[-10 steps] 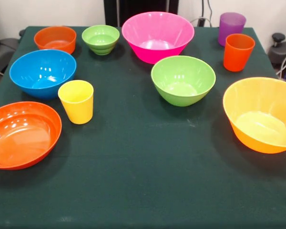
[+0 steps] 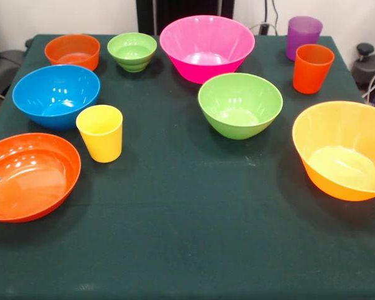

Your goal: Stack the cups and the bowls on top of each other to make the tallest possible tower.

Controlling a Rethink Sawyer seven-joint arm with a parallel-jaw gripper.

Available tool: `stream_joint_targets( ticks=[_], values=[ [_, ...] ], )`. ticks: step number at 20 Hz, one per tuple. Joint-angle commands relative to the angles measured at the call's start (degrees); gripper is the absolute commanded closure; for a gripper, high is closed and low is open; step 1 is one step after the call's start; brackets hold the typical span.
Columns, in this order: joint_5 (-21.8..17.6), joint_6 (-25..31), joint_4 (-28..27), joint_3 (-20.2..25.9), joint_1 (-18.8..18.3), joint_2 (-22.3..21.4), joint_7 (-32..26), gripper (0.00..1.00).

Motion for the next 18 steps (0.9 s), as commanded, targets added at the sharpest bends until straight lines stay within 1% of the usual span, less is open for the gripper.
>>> stream_joint_targets(
  ticks=[1, 8, 12, 16, 18],
  values=[
    [-2.65, 3.53, 0.22, 1.66, 0.3, 2.11, 5.9, 0.0],
    [-2.63, 2.87, 0.57, 0.77, 1.48, 2.77, 8.25, 0.0],
    [-2.94, 3.78, -1.21, 0.44, 1.96, 4.56, 8.85, 0.0],
    [-3.1, 1.14, -1.24, 0.75, 1.25, 7.19, 8.43, 0.0],
    [-3.22, -0.41, -0.3, 0.78, 0.98, 7.57, 8.16, 0.0]
  ],
)
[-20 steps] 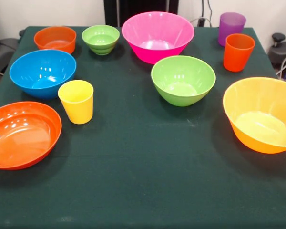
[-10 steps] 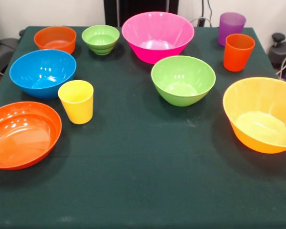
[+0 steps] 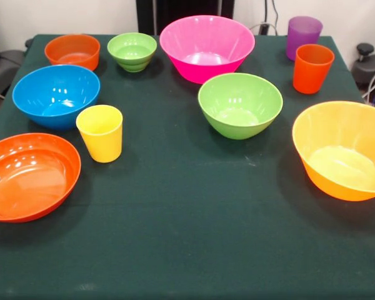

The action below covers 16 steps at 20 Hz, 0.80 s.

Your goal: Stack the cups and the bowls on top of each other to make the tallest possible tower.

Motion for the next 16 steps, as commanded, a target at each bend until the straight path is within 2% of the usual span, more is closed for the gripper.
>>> stream_joint_targets(
  ticks=[1, 6, 16],
  values=[
    [-3.21, -1.06, 1.56, 0.88, -0.15, 5.52, 8.14, 0.0],
    [-3.19, -4.3, 4.16, 0.62, 0.32, 6.41, 9.07, 0.0],
    [-2.77, -12.79, 4.98, 2.1, -0.92, 13.03, 9.14, 0.0]
  ],
)
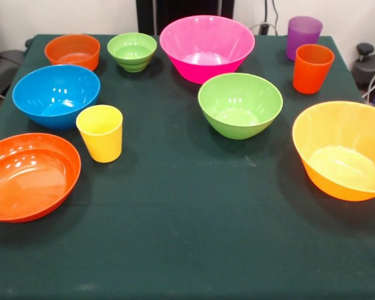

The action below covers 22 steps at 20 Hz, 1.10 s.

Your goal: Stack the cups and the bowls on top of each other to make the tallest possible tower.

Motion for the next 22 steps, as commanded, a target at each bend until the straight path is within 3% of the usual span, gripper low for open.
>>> stream_joint_targets(
  ticks=[1, 16, 22],
  values=[
    [-2.62, -6.13, 3.97, 2.62, -1.35, 8.23, 8.72, 0.0],
    [-0.06, -7.39, -2.81, 2.94, -1.04, 17.82, 9.1, 0.0],
    [-0.38, -11.82, -2.64, 2.47, -1.01, 21.03, 10.02, 0.0]
  ],
)
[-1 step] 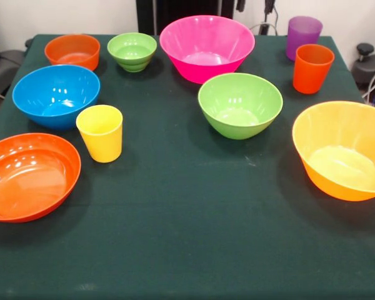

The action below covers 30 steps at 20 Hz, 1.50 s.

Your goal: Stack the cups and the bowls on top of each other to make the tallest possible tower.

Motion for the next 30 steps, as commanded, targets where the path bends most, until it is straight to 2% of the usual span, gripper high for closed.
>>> stream_joint_targets(
  ticks=[1, 5, 7, 14, 22, 25, 30],
  values=[
    [-0.64, -6.84, -2.15, 2.38, -0.4, 7.13, 10.08, 0.0],
    [-0.58, -8.95, -2.37, 2.4, -0.64, 9.56, 10.24, 0.0],
    [-0.18, -8.0, -2.5, 1.94, -0.49, 9.13, 10.11, 0.0],
    [0.26, 0.26, -1.62, 0.97, -2.16, 2.33, 7.72, 0.0],
    [-0.63, 6.12, 2.4, 0.12, -5.82, -6.46, 5.43, 0.0],
    [-1.9, 4.54, 6.33, 0.71, -8.74, -8.88, 3.98, 0.0],
    [-3.71, -2.15, 7.17, 3.41, -12.62, -3.9, 4.23, 0.0]
  ],
)
